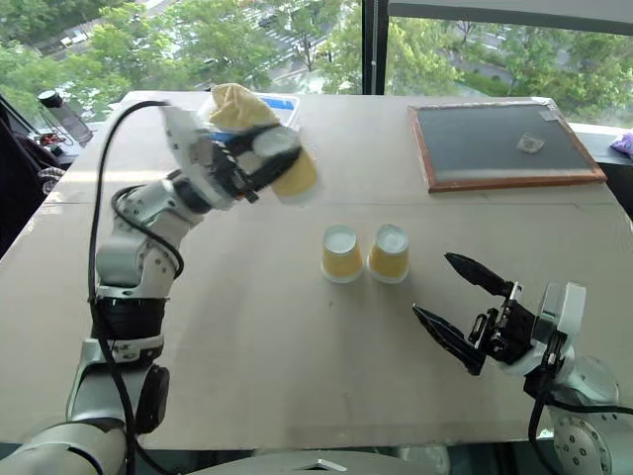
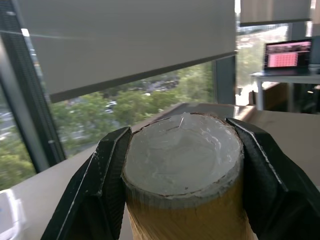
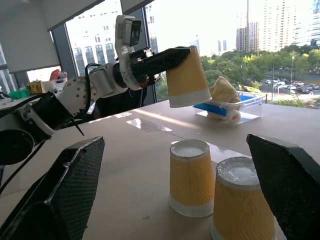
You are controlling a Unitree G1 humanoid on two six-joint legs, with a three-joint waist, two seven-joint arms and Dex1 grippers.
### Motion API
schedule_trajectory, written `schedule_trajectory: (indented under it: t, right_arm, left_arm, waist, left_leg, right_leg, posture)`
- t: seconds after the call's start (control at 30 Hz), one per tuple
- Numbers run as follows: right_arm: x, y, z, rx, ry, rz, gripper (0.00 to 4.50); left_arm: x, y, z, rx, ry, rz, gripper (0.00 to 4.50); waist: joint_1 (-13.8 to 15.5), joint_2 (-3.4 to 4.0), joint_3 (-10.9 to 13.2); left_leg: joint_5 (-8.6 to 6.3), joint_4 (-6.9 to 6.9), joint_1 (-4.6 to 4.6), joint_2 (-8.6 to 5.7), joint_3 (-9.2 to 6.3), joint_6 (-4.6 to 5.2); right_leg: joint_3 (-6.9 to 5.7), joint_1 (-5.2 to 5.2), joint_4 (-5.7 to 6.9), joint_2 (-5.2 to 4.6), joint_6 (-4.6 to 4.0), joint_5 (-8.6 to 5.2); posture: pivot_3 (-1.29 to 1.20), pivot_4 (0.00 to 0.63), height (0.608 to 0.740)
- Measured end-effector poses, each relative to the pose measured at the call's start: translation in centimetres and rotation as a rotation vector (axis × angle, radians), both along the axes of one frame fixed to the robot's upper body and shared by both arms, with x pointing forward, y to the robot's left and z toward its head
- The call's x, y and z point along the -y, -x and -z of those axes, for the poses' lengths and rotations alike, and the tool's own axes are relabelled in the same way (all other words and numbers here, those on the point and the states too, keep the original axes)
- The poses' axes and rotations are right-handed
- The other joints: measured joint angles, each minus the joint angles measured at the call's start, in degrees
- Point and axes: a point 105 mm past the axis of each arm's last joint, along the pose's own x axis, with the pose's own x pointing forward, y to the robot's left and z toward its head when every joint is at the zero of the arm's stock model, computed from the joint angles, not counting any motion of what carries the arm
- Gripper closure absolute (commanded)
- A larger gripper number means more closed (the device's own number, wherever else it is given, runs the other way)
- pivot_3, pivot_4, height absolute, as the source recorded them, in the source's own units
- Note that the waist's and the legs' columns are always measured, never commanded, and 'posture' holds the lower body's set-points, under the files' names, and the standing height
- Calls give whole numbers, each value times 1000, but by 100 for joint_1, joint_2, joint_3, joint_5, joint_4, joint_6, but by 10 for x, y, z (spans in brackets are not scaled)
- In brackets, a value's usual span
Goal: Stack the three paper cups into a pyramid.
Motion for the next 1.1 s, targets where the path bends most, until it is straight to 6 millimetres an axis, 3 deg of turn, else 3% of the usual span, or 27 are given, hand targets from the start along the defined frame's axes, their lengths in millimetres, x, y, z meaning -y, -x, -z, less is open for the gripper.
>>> schedule_trajectory:
  t: [0.13,0.23,0.37,0.6,1.1]
  right_arm:
    - [9,-5,-3,93,-18,108,0]
    - [13,-3,0,106,-4,143,0]
    - [17,2,2,115,3,163,0]
    - [20,10,5,112,-9,183,0]
    - [20,23,2,129,-52,192,0]
  left_arm:
    - [24,11,7,-35,-109,214,2119]
    - [30,10,14,-41,-141,267,2119]
    - [33,6,26,-65,-146,290,2119]
    - [49,4,15,-8,-133,347,2119]
    - [76,7,21,8,-140,444,2119]
  waist:
    - [14,9,8]
    - [30,13,10]
    - [30,12,11]
    - [37,12,12]
    - [36,12,12]
  left_leg:
    - [0,3,-2,2,1,0]
    - [0,7,-2,0,4,0]
    - [0,6,-6,0,4,0]
    - [0,6,-9,0,2,0]
    - [0,7,-10,-1,3,0]
  right_leg:
    - [6,-2,1,6,1,-2]
    - [10,-1,1,5,2,-1]
    - [11,-2,0,5,1,-1]
    - [11,-5,-1,5,2,-1]
    - [12,-5,0,5,2,-1]
  posture:
    - [0,150,740]
    - [0,150,740]
    - [0,150,740]
    - [0,150,740]
    - [0,150,740]
